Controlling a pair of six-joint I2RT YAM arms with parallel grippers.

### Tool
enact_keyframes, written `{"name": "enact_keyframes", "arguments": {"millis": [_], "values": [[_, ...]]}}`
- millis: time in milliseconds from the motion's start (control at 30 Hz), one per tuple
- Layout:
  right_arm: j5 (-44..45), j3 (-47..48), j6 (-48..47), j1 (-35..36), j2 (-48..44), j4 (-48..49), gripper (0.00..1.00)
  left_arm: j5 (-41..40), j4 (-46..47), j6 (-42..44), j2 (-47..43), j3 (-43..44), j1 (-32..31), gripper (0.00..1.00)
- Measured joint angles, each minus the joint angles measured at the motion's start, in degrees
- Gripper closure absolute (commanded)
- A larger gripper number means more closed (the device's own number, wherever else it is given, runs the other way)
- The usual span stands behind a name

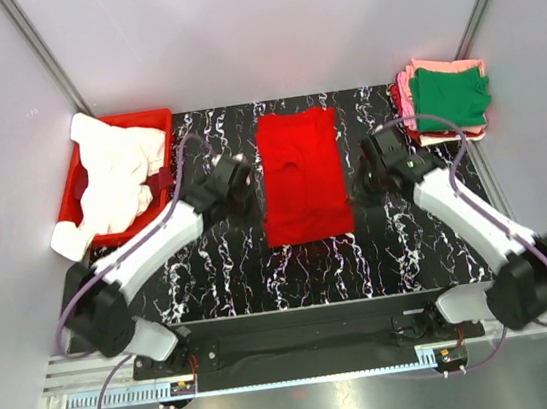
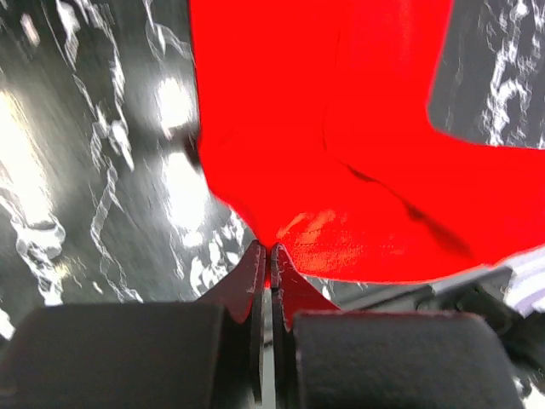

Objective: Fold and stack the t-shirts
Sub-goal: Fold the tshirt

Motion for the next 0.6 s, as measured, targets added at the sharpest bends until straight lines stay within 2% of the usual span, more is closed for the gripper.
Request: {"name": "enact_keyframes", "arguments": {"millis": [267, 600], "values": [[1.2, 15.4, -7.6, -5.7, 21.9, 2.0, 1.00, 4.7, -4.5, 10.9, 22.4, 22.5, 8.0, 0.99], [1.2, 26.7, -11.8, -8.0, 37.4, 2.2, 1.00, 10.3, -9.2, 16.7, 40.3, 39.9, 13.1, 0.96]]}}
